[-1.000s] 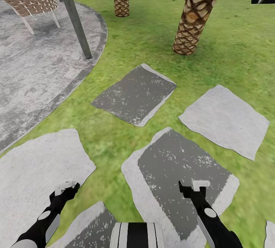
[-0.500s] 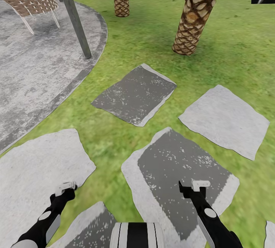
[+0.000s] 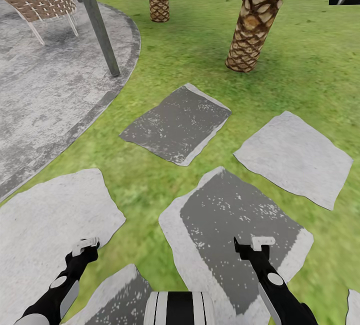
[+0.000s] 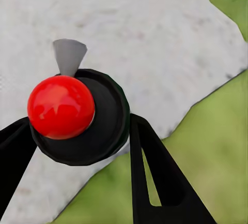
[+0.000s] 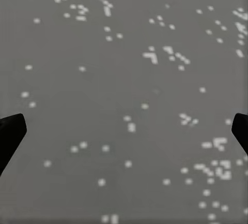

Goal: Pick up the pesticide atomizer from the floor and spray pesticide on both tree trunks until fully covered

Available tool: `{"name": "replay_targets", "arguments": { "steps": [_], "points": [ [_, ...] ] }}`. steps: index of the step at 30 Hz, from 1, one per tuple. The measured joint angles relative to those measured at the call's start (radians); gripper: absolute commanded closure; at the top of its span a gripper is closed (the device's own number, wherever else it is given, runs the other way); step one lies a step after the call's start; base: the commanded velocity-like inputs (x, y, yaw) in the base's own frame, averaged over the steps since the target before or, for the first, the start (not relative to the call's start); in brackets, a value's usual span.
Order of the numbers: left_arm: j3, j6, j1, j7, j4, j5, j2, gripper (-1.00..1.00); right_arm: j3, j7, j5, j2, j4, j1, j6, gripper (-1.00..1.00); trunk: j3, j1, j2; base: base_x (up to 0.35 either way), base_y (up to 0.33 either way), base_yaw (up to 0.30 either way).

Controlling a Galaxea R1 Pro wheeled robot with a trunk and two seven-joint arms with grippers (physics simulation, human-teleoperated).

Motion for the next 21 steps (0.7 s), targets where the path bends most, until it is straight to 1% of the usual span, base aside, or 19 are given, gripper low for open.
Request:
{"name": "replay_targets", "arguments": {
  "steps": [3,21],
  "points": [
    [-0.001,0.000,0.000,0.000,0.000,0.000,0.000,1.00,0.000,0.000,0.000,0.000,0.000,0.000,0.000,-1.00,0.000,0.000,0.000,0.000,0.000,0.000],
    [-0.003,0.001,0.000,-0.001,0.001,0.001,0.001,1.00,0.005,0.000,-0.001,0.001,-0.005,0.000,-0.003,-1.00,0.070,-0.008,0.004,0.000,0.000,0.000]
  ]
}}
